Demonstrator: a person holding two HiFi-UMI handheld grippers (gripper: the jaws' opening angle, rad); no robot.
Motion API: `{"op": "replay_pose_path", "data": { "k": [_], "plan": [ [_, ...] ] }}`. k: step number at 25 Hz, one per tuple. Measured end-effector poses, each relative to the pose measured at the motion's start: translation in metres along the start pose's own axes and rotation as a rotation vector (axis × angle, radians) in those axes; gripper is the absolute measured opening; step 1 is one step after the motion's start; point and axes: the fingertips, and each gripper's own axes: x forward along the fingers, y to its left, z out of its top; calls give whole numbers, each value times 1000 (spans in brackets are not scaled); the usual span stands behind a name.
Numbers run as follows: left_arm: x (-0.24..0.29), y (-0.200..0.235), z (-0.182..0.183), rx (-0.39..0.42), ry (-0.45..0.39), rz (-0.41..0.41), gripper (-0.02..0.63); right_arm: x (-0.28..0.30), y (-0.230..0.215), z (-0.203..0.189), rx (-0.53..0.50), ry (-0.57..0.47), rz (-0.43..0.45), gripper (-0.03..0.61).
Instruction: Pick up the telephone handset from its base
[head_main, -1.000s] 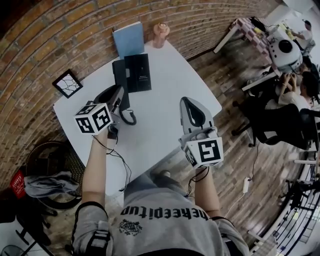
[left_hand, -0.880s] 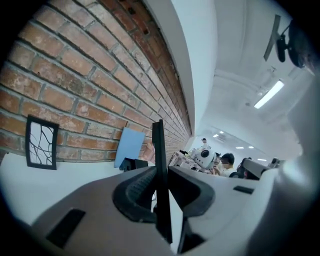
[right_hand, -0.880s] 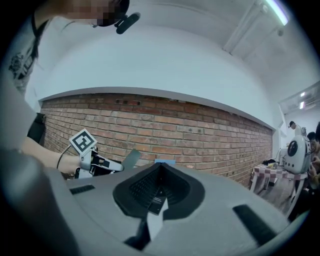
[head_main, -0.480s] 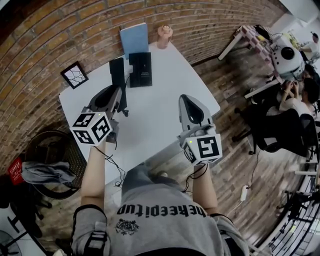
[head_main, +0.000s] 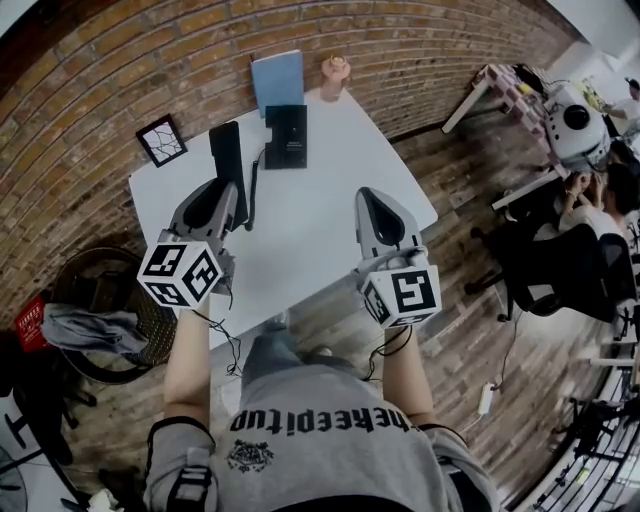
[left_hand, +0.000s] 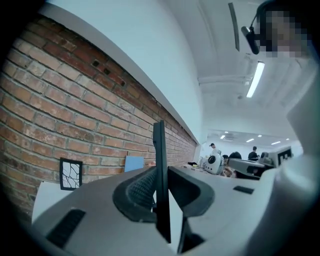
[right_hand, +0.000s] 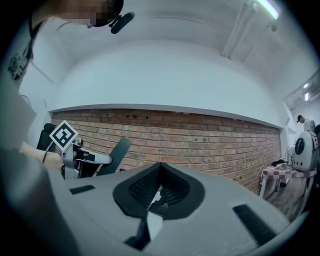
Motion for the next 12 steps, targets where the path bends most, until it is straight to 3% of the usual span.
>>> {"op": "replay_pose_path", "data": {
  "k": [12],
  "plan": [
    [-53,-29,19,32,-124,48,66,-38,11,14,-14,-32,15,3]
  ]
}}
